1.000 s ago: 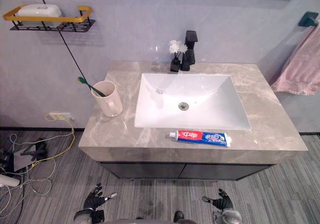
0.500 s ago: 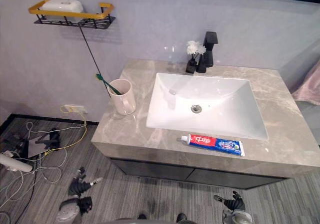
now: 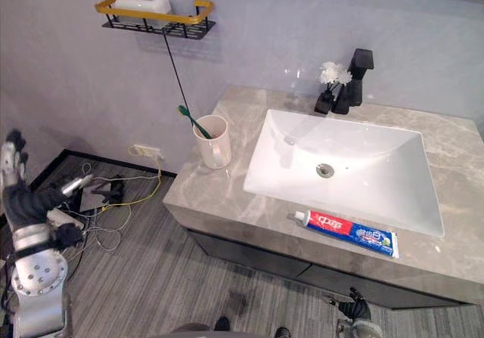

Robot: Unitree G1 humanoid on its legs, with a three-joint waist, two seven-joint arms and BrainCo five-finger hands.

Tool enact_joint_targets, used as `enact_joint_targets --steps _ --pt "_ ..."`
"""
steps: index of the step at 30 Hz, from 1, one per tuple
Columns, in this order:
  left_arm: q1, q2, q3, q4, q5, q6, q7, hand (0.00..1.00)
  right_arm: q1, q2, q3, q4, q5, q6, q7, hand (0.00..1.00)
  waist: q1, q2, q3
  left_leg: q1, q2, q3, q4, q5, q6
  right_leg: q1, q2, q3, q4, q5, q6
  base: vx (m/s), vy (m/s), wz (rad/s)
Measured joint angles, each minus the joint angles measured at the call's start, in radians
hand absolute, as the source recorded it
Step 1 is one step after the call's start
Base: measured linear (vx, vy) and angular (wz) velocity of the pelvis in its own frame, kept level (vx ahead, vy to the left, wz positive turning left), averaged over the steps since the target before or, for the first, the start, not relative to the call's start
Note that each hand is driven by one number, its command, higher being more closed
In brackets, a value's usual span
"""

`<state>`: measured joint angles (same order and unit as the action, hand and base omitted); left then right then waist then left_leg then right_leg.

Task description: Organize washtable

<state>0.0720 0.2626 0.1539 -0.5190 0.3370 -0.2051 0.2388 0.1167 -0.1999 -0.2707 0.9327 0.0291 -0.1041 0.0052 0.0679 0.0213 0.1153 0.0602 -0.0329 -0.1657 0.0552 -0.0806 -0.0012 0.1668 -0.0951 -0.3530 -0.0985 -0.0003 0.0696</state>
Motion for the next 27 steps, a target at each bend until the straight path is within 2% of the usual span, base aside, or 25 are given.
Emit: enact_joint_targets --steps 4,6,11,13,19,21,27 --pt "-0.101 0.061 -0.147 0.0 0.031 -0.003 -0.017 0.0 0.001 0.004 0.049 0.0 0.0 -0.001 0.001 0.0 -0.005 -0.001 0.0 -0.005 0.002 0.002 0.0 0.0 0.0 -0.005 0.001 0.002 0.0 0.0 0.0 -0.02 0.005 -0.02" --pt "-0.163 0.102 -0.253 0.003 0.031 -0.008 -0.038 0.0 -0.002 0.01 0.071 -0.002 0.0 -0.001 0.002 0.0 -0.02 -0.002 -0.005 -0.019 0.003 0.006 0.008 0.0 0.0 -0.021 0.003 0.005 0.0 0.003 -0.003 0.01 0.009 -0.02" --pt "-0.314 0.108 -0.471 0.101 0.03 -0.015 -0.097 0.0 -0.013 0.019 0.085 -0.016 0.0 -0.001 0.001 0.0 -0.045 -0.004 -0.006 -0.026 0.007 0.034 0.013 0.0 -0.002 -0.035 0.004 0.025 0.0 0.007 -0.008 0.0 0.019 -0.12" --pt "-0.399 0.099 -0.578 0.207 0.03 -0.017 -0.133 0.0 -0.018 0.019 0.085 -0.017 0.0 0.0 0.001 0.0 -0.059 -0.005 -0.006 -0.028 0.01 0.039 0.013 0.0 -0.002 -0.04 0.006 0.03 0.0 0.009 -0.01 -0.01 0.011 -0.09" --pt "-0.489 0.049 -0.709 0.378 0.036 -0.005 -0.177 0.0 -0.011 0.019 0.088 -0.048 0.0 0.003 0.0 0.0 -0.094 -0.005 -0.006 -0.039 0.016 0.066 0.011 0.0 -0.002 -0.065 0.009 0.06 0.0 0.02 -0.013 -0.02 0.017 -0.15" --pt "-0.492 0.041 -0.715 0.4 0.059 0.0 -0.187 0.0 -0.011 0.019 0.09 -0.056 0.0 0.003 -0.001 0.0 -0.11 -0.005 -0.006 -0.042 0.017 0.075 0.011 0.0 -0.002 -0.072 0.009 0.066 0.0 0.023 -0.012 -0.02 0.028 -0.13" --pt "-0.539 0.01 -0.769 0.476 0.111 0.005 -0.209 0.0 0.0 0.021 0.092 -0.056 0.0 0.003 -0.001 0.0 -0.112 -0.006 -0.006 -0.049 0.017 0.088 0.011 0.0 -0.001 -0.085 0.007 0.084 0.0 0.032 -0.011 -0.01 0.018 -0.08"
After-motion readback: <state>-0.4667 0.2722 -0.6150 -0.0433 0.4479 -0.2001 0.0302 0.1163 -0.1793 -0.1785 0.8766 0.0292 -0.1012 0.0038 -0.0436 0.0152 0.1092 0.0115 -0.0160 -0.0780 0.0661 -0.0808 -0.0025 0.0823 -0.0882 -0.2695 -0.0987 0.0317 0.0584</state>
